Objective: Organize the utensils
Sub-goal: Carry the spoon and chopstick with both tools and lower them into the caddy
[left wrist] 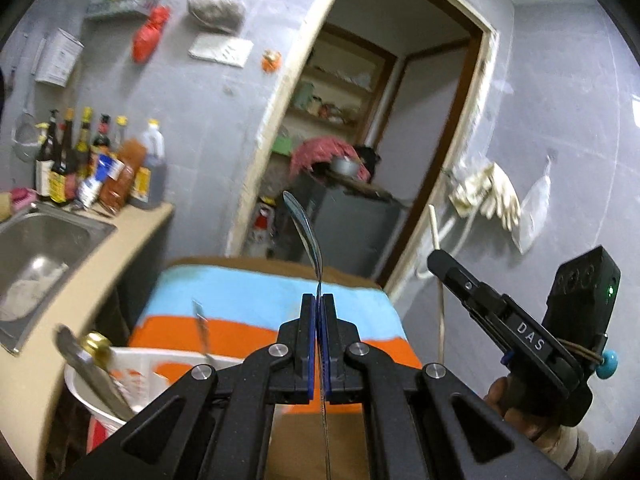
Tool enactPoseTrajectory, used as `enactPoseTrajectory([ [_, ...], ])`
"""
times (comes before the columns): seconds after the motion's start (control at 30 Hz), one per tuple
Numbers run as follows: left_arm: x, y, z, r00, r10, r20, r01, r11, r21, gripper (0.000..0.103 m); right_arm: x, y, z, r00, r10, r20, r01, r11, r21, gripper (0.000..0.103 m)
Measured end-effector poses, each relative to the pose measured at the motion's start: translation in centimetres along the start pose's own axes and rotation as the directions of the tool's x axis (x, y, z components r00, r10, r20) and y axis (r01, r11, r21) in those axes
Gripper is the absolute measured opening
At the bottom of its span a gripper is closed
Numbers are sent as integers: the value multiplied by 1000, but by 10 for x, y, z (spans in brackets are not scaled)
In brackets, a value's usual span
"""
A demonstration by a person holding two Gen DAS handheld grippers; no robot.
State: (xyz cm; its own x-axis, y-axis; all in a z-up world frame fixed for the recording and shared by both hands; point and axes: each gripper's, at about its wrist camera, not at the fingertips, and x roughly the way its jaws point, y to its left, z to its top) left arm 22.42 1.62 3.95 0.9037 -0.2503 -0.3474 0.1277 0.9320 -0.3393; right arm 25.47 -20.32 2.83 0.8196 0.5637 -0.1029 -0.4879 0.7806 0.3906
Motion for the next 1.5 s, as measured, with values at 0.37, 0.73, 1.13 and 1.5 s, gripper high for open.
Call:
enactPoseTrajectory([
  [0.37, -24, 102, 17, 973, 120, 197, -83, 979, -188, 3, 46, 40, -12, 976, 73, 205, -93, 991, 92, 4],
  [0.73, 0, 145, -8, 971, 137, 196, -85, 963, -255, 3, 83, 64, -52, 969, -65, 240, 46, 995, 86, 4],
  [1.13, 13, 134, -31, 957, 179, 227, -143, 976, -166, 3, 82, 64, -71, 954, -160, 255, 146, 987, 72, 4],
  [1.5, 16, 121, -46, 963, 177, 203, -165, 983, -76, 3, 77, 59, -83, 952, -161, 258, 150, 987, 63, 4],
])
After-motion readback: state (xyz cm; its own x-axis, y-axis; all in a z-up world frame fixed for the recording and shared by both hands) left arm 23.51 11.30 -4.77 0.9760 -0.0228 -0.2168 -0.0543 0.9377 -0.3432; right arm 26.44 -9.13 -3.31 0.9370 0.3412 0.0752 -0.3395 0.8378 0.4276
